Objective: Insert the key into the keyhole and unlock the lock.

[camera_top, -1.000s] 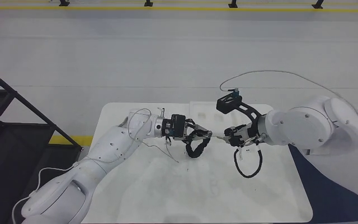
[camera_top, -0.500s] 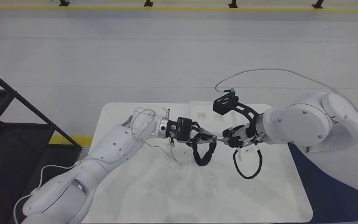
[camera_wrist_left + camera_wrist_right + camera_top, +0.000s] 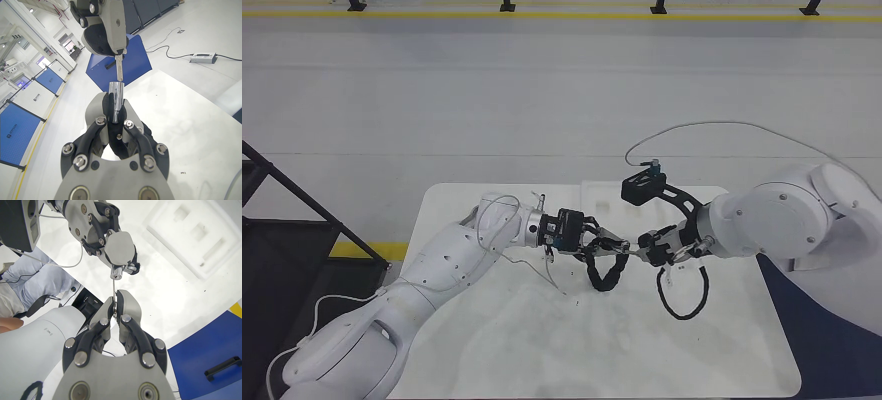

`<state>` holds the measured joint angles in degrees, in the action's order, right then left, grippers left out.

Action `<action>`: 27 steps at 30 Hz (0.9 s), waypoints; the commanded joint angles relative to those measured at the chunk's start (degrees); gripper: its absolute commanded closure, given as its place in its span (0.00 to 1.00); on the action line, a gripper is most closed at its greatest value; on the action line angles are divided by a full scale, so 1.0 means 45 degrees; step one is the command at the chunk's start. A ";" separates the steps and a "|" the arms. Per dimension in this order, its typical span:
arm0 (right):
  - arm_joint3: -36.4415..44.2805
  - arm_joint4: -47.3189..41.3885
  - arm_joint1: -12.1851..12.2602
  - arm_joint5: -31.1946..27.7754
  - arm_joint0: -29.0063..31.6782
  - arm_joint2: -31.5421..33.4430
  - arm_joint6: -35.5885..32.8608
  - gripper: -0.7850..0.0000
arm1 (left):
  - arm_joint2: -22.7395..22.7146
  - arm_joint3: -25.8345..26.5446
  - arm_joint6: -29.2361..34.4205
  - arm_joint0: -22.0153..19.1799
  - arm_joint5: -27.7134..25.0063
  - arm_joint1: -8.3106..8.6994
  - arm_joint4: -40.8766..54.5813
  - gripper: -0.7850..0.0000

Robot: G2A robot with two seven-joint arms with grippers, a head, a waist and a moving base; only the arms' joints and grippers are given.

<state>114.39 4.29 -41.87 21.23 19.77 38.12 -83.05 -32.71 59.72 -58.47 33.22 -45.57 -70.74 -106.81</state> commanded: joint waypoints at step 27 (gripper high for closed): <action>-0.0168 -0.0015 0.0006 0.0533 -0.0114 -0.0258 0.0533 1.00 | 0.0115 0.0017 -0.0030 0.0089 -0.0023 -0.0029 0.0483 1.00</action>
<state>113.67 4.35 -41.85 23.49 19.23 36.89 -80.78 -32.21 59.79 -58.60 33.63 -45.68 -70.88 -104.79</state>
